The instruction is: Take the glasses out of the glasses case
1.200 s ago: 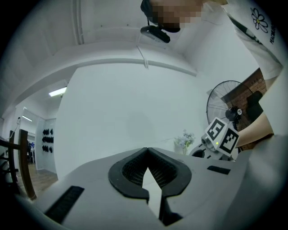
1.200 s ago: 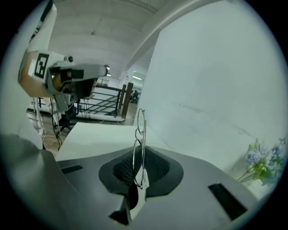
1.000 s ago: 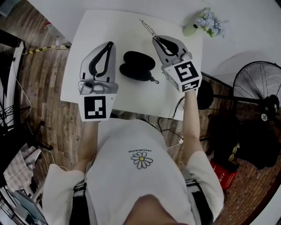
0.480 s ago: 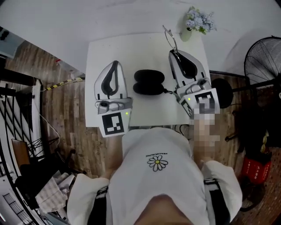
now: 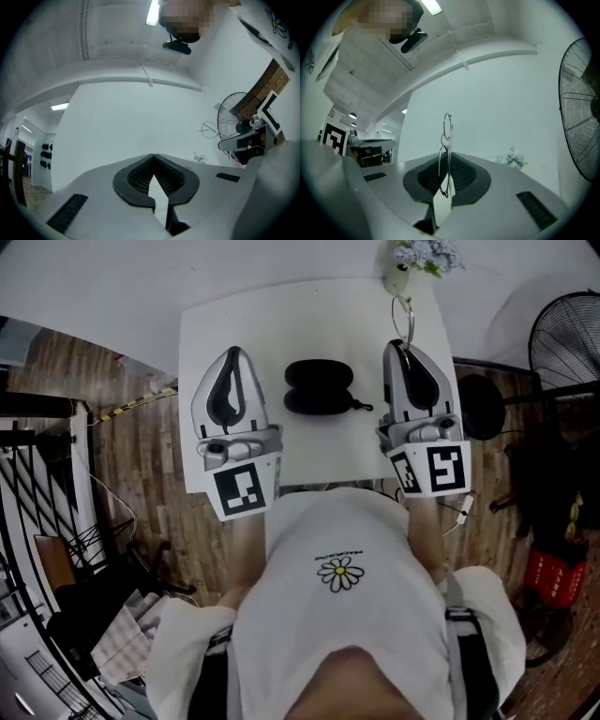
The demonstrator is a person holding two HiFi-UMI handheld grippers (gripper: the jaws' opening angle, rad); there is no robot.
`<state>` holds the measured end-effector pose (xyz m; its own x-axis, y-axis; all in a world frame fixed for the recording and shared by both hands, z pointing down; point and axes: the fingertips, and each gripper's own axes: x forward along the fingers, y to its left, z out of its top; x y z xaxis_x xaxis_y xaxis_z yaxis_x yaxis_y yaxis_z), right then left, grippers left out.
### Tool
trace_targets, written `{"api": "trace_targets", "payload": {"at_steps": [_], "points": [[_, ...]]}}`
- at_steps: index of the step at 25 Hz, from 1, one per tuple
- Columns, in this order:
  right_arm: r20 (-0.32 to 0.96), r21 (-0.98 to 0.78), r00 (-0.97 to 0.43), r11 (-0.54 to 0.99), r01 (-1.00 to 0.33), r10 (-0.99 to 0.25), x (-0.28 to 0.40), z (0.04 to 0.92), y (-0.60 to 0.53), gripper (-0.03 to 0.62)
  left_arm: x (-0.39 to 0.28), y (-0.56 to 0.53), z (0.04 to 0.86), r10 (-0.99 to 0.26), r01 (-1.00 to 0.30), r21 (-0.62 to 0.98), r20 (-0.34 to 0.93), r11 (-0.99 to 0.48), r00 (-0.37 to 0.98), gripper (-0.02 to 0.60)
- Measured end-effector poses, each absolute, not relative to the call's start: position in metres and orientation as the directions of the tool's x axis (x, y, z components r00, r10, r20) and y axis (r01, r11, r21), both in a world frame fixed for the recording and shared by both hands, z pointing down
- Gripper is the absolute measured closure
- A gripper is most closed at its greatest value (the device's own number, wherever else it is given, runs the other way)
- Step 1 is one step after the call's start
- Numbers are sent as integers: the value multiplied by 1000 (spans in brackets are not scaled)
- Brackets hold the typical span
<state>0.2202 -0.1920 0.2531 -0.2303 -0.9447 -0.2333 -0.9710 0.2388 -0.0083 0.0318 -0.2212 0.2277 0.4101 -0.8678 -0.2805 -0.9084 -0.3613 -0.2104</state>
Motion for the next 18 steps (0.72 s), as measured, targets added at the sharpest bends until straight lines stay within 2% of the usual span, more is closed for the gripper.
{"api": "trace_targets", "payload": {"at_steps": [18], "points": [[-211, -11, -211, 218, -976, -954, 227, 256, -195, 576, 31, -229, 235, -879, -916, -188, -267, -354, 394, 565]]}}
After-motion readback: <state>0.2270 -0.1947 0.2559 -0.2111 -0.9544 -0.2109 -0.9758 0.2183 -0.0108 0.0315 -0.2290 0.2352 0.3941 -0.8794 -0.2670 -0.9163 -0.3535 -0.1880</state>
